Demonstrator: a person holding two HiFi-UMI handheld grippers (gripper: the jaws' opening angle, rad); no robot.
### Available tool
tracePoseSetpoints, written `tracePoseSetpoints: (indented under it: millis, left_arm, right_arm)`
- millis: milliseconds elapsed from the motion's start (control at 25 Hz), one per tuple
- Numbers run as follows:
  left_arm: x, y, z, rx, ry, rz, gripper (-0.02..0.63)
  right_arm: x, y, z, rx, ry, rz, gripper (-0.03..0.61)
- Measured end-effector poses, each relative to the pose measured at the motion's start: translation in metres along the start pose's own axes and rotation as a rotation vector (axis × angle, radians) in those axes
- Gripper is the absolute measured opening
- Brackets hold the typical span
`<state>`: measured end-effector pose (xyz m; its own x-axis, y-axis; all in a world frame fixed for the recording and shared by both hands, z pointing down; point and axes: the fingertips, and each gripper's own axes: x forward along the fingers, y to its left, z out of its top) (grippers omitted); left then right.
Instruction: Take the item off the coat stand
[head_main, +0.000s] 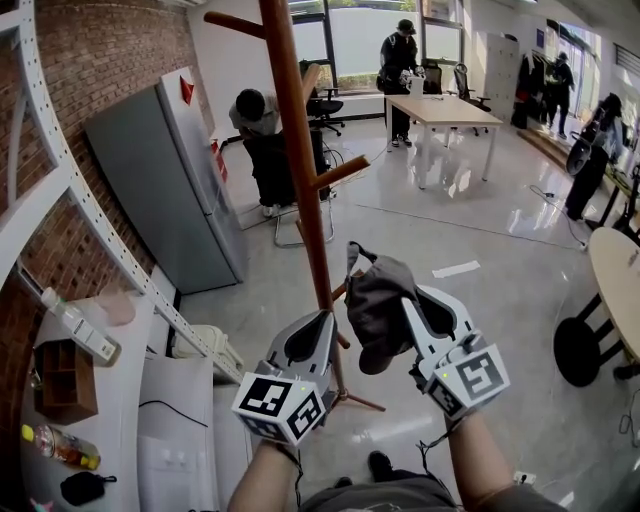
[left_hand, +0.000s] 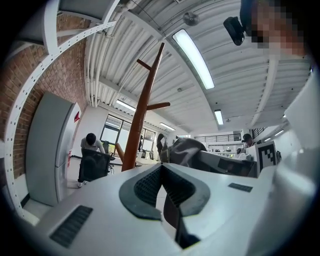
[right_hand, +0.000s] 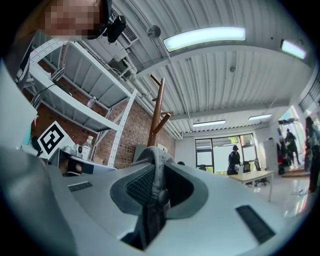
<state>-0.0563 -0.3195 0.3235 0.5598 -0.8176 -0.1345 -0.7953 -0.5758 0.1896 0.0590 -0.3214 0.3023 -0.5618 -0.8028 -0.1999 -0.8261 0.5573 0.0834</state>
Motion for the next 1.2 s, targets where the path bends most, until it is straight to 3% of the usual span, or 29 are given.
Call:
tracePoseSetpoints:
  millis: [280,560,1200]
  left_arm:
    - [-0.023,-0.002,-0.016,-0.033,0.026,-0.010,0.006]
    - [-0.049,-0.015,-0.026,-0.049,0.052,-0.054,0.008]
    - [-0.071,-0.040,-0.041,-0.070,0.074,-0.123,0.007]
  right_arm:
    - [-0.022,0.008,-0.023,-0.009,0.061,-0.050,0.049]
    - [-0.052,0.033,-0.025,0.008,0.073,-0.102,0.049]
    - [-0.100,0.044,-0.038,-0.028,0.134,-0.189,0.049]
